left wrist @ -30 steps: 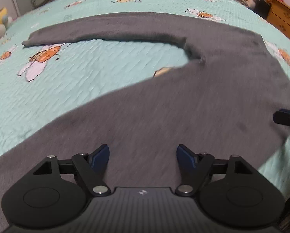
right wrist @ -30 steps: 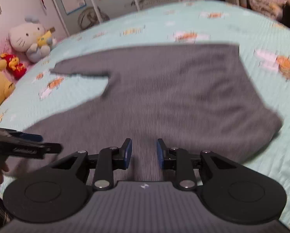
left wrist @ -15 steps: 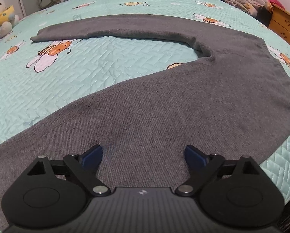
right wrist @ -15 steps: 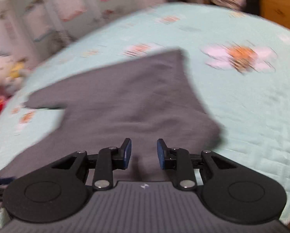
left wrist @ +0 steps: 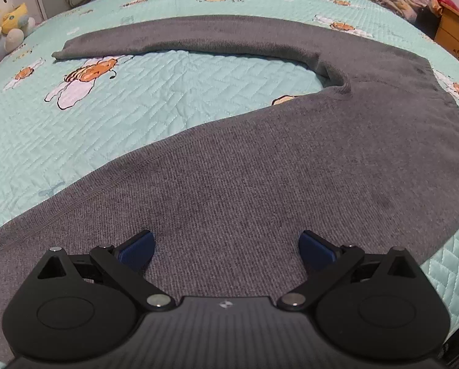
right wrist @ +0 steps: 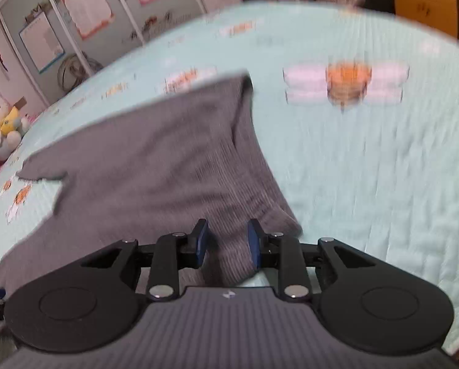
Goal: Fold clothes
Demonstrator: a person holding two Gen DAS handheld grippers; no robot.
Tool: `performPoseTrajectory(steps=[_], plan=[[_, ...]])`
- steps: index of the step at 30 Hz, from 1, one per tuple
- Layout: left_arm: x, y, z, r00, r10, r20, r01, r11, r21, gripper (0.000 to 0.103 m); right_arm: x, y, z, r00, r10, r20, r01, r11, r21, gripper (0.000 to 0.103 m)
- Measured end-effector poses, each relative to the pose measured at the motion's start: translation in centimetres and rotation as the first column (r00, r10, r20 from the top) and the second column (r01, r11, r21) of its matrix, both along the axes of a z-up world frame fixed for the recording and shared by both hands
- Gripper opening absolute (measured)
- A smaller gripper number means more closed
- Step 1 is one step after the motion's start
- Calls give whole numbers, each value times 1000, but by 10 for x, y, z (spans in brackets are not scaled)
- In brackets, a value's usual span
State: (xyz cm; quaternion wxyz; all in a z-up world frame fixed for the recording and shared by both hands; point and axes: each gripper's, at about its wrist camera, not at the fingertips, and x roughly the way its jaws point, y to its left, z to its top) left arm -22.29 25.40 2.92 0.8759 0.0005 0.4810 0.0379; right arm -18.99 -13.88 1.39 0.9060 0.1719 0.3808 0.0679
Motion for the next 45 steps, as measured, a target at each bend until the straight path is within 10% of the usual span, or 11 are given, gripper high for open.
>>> performPoseTrajectory(steps=[9, 18, 20, 21, 24, 30, 40, 45], plan=[[13, -4, 17, 995, 86, -49, -89, 994, -60, 81, -3, 16, 35, 993, 1, 115, -7, 998, 54, 28], [36, -52, 13, 999, 26, -27, -27, 999, -37, 79, 53, 21, 8, 992, 59, 116, -97, 928, 361, 28], [36, -56, 11, 1000, 11, -25, -11, 1000, -6, 81, 59, 0, -13, 998, -35, 54, 13, 935, 356, 25], [36, -57, 10, 1000, 7, -25, -7, 1000, -2, 82, 57, -12, -20, 996, -82, 37, 65, 942, 330, 1], [37, -54, 9, 1000, 12, -26, -12, 1000, -9, 86, 47, -32, -21, 990, -134, 48, 114, 948, 297, 0], [40, -61, 8, 999, 19, -34, -19, 1000, 8, 90, 48, 0, 8, 988, -27, 150, 1, 986, 168, 31], [38, -54, 11, 999, 39, -29, -40, 998, -41, 90, 43, -25, -9, 991, -63, 114, 34, 971, 238, 30], [34, -53, 23, 997, 64, 45, -56, 986, -159, 69, 36, -29, 12, 983, -79, 166, 42, 975, 216, 33]])
